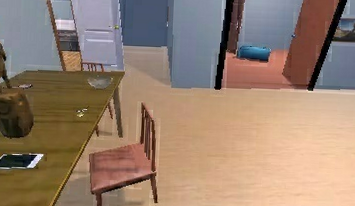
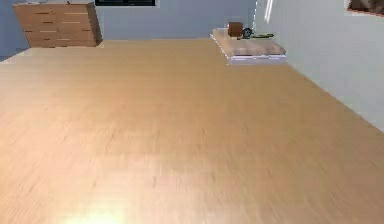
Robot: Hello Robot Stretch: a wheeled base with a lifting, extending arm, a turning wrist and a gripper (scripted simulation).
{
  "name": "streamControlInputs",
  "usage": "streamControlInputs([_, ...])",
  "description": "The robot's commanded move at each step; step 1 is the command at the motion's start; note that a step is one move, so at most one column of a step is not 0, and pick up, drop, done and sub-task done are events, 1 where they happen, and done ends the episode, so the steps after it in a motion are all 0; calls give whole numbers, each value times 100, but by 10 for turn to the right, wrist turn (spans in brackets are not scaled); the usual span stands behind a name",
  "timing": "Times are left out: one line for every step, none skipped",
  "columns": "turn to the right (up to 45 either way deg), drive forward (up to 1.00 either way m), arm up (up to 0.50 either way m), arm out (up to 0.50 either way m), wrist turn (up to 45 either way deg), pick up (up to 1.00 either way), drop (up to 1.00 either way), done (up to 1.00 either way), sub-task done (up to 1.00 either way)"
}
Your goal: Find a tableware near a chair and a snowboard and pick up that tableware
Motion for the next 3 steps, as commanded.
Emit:
streamControlInputs([180, 0, 0, 0, 0, 0, 0, 0, 0])
streamControlInputs([0, 75, 0, 0, 0, 0, 0, 0, 0])
streamControlInputs([-450, 0, 0, 0, 0, 0, 0, 0, 0])
